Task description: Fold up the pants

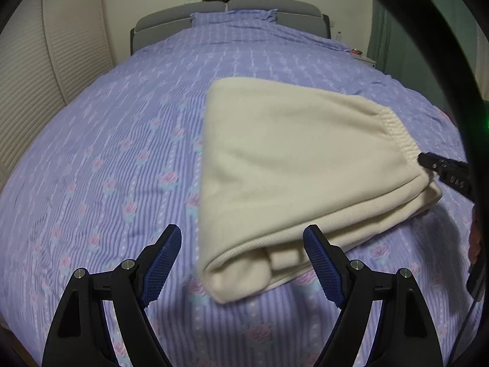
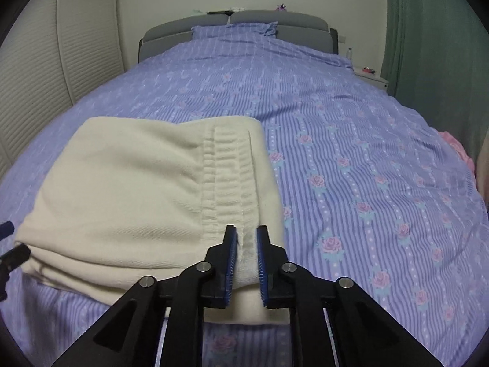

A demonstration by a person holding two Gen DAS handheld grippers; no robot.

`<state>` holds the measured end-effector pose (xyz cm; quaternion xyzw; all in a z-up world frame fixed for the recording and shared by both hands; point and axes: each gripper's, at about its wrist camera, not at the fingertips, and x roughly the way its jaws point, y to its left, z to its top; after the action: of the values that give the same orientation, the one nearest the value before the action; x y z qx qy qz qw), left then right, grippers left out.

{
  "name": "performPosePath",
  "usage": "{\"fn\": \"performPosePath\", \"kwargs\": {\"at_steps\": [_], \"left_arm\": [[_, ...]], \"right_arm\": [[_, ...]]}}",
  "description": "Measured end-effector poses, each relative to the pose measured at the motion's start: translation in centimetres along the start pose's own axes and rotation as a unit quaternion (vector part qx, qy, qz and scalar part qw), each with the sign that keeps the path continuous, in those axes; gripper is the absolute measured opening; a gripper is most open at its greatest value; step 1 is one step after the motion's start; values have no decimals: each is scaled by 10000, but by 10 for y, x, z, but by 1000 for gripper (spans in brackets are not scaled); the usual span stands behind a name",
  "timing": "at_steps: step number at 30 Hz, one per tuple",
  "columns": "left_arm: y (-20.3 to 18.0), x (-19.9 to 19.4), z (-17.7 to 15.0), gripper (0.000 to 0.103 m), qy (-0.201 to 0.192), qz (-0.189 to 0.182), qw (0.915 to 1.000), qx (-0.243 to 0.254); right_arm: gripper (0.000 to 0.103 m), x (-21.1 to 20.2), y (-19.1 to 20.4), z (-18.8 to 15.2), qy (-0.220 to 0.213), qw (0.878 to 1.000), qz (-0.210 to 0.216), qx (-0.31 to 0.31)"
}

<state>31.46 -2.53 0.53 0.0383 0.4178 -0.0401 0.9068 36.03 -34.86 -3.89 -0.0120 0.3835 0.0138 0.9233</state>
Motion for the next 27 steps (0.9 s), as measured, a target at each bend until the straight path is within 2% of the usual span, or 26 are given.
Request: {"fn": "performPosePath", "kwargs": {"at_steps": [1,2,4,5,10,16,20,24,27], "left_arm": [[3,-1,-2,82,7,-6,10000,-42],[5,-2,-4,82,-7,-7,10000,-73],[8,-7,-9,82,-85,18,9999,-127],[9,-10,-10,82,-133,27,9998,-129],[9,-26,-11,84,-388,-7,9992,-48],[16,-44,-5,90,-743,-28,9972,90],[24,-47,-8,91,-793,4,9969,4],[26,-45,-12,91,-764,29,9970,-108],[25,-42,-8,91,-747,23,9970,-184]], "right_arm": [[30,-3,0,1,6,10000,-62,25],[48,-9,1,1,-57,9997,-217,56],[68,-24,3,1,-331,9986,-413,58],[72,-31,4,1,-478,9979,-439,14],[72,-55,17,-1,-639,9969,-443,-126],[84,-72,19,-1,-758,9963,-405,2],[84,-73,17,-6,-733,9965,-387,137],[84,-68,8,-11,-690,9960,-195,533],[91,-58,-11,-19,-585,9899,229,1269]]}}
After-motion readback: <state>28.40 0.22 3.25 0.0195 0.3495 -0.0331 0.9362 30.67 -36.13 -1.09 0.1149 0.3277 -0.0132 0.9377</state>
